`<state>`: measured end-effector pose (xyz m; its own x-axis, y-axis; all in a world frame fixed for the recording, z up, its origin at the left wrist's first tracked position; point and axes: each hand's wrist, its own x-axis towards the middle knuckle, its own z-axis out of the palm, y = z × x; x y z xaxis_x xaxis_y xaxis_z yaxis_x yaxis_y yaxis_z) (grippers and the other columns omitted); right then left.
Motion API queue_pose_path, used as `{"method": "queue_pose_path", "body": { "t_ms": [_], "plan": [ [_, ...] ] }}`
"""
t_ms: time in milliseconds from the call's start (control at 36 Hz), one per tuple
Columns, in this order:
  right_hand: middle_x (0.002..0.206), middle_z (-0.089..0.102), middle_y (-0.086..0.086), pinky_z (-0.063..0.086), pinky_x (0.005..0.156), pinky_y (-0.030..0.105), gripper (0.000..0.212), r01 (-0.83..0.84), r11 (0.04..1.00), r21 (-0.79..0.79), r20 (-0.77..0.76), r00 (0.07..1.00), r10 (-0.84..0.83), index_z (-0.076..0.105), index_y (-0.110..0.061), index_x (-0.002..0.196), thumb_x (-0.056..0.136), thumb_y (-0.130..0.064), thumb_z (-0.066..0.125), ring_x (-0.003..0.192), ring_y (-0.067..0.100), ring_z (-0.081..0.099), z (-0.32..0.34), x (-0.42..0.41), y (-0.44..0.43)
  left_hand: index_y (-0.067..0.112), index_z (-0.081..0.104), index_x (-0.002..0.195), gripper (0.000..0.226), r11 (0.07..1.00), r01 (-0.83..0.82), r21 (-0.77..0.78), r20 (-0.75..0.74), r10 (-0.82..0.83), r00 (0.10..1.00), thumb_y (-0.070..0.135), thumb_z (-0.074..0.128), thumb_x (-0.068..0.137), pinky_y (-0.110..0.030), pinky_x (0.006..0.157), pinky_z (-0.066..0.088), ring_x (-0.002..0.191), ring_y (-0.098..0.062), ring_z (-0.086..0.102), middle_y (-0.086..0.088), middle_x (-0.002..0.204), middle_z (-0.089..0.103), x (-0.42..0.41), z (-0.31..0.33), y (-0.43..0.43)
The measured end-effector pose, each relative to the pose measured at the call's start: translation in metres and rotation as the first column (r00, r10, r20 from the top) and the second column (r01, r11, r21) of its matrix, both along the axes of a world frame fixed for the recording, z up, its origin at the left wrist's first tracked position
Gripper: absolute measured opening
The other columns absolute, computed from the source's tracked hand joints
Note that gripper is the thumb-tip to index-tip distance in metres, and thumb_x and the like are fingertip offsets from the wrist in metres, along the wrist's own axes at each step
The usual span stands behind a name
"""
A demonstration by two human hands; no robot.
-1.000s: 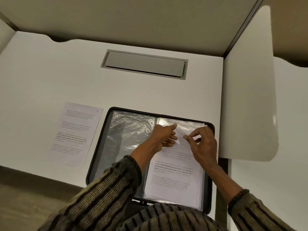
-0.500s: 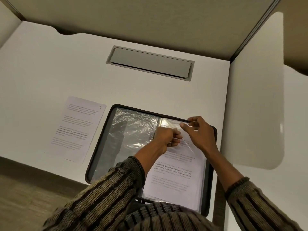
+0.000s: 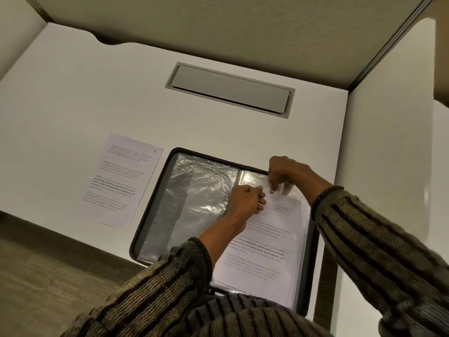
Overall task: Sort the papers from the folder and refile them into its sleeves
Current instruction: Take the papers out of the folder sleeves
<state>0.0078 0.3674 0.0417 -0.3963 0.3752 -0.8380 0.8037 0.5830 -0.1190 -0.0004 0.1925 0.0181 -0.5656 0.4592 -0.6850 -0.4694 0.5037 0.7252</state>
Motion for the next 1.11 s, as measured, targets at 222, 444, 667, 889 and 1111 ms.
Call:
{"method": "queue_pose_path", "body": {
  "t_ms": [222, 444, 667, 889, 1111],
  "plan": [
    [0.075, 0.079, 0.003, 0.065, 0.084, 0.044, 0.05, 0.012, 0.998, -0.062, 0.068, 0.998, -0.008, 0.076, -0.003, 0.093, 0.063, -0.033, 0.102, 0.07, 0.021, 0.079, -0.011, 0.014, 0.015, 0.022, 0.062, 0.108, 0.04, 0.838, 0.271, -0.474, -0.648, -0.541, 0.536, 0.059, 0.065, 0.094, -0.037, 0.092, 0.051, 0.107, -0.017, 0.053, 0.005, 0.111, 0.059, -0.006, -0.047, -0.051],
    [0.077, 0.079, 0.007, 0.064, 0.088, 0.044, 0.048, -0.017, 0.994, -0.105, 0.12, 0.992, 0.03, 0.076, 0.0, 0.091, 0.063, -0.028, 0.103, 0.073, 0.021, 0.08, -0.022, 0.017, 0.023, 0.01, 0.002, 0.166, 0.127, 0.655, 0.509, -0.558, -0.573, -0.748, 0.334, 0.087, 0.058, 0.082, -0.043, 0.131, 0.006, 0.163, -0.028, -0.005, -0.008, 0.176, -0.005, 0.009, -0.058, -0.091],
    [0.078, 0.075, 0.005, 0.061, 0.065, 0.039, 0.035, -0.093, 0.995, 0.047, -0.062, 0.993, 0.096, 0.072, -0.006, 0.079, 0.061, -0.031, 0.089, 0.072, 0.027, 0.072, -0.026, 0.013, 0.044, 0.007, -0.028, 0.162, 0.152, 0.549, 0.6, -0.581, -0.556, -0.807, 0.199, 0.095, 0.058, 0.073, -0.052, 0.132, -0.003, 0.156, -0.03, -0.035, -0.011, 0.166, -0.042, 0.018, -0.063, -0.11],
    [0.113, 0.064, 0.002, 0.053, 0.094, 0.044, 0.037, -0.073, 0.965, 0.253, -0.171, 0.978, 0.119, 0.064, -0.019, 0.113, 0.09, -0.045, 0.076, 0.108, 0.029, 0.064, -0.013, 0.01, 0.065, 0.004, -0.032, 0.159, 0.151, 0.504, 0.621, -0.6, -0.535, -0.83, 0.156, 0.097, 0.054, 0.075, -0.051, 0.132, -0.004, 0.156, -0.03, -0.036, -0.013, 0.165, -0.043, 0.012, -0.061, -0.11],
    [0.1, 0.069, 0.002, 0.053, 0.079, 0.038, 0.048, 0.231, 0.955, 0.188, -0.327, 0.931, -0.161, 0.071, -0.015, 0.096, 0.069, -0.046, 0.096, 0.093, 0.024, 0.064, -0.008, 0.019, 0.083, 0.003, -0.028, 0.16, 0.153, 0.494, 0.62, -0.61, -0.526, -0.837, 0.15, 0.101, 0.051, 0.073, -0.051, 0.132, -0.003, 0.156, -0.033, -0.034, -0.016, 0.166, -0.041, 0.013, -0.058, -0.11]
  ]
}}
